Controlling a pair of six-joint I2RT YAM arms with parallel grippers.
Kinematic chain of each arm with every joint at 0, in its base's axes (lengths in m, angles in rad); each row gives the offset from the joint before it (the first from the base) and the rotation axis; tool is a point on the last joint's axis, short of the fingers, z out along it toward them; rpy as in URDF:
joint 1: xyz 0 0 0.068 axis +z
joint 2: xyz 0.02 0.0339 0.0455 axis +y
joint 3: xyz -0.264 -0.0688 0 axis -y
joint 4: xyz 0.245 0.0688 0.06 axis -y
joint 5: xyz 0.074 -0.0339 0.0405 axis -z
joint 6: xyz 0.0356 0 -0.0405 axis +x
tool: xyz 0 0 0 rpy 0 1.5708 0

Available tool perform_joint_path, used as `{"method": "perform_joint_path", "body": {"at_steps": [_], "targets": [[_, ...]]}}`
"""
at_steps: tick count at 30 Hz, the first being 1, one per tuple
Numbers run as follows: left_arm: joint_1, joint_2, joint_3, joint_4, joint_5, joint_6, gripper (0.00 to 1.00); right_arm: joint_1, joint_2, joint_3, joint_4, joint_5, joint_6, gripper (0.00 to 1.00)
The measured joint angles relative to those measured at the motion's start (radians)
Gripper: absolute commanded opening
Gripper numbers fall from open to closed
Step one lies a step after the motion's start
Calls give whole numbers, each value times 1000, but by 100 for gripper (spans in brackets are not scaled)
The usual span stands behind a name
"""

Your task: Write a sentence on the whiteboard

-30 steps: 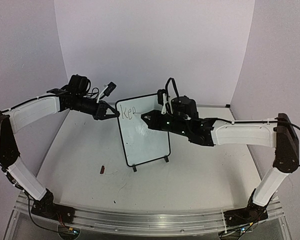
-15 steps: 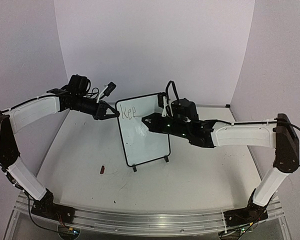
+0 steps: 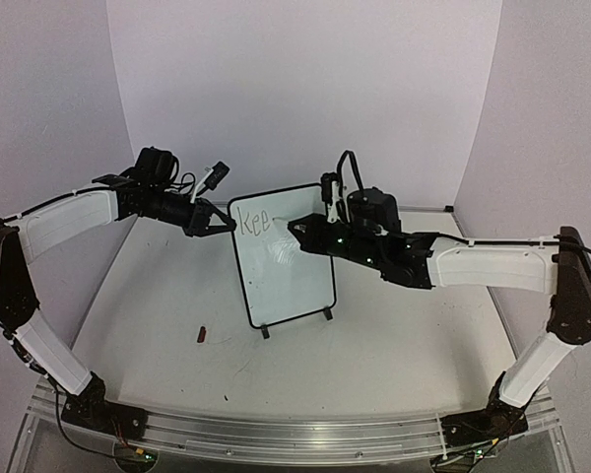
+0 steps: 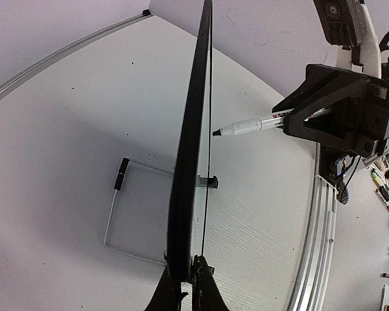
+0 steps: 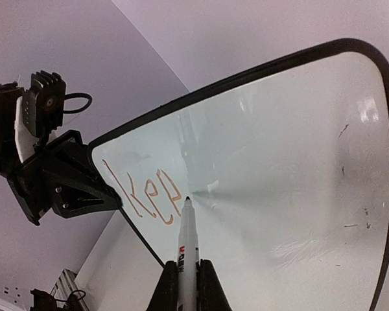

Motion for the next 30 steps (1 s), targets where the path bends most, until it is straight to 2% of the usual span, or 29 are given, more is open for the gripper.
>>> {"method": "perform_joint_path", "body": {"at_steps": [10, 30], "targets": [[0, 0, 0, 0, 0, 0, 0, 0, -31, 1, -3, 2, -25, 0], [-4, -1, 0, -1, 0, 1, 0, -2, 26, 66, -19, 19, -42, 0]]}}
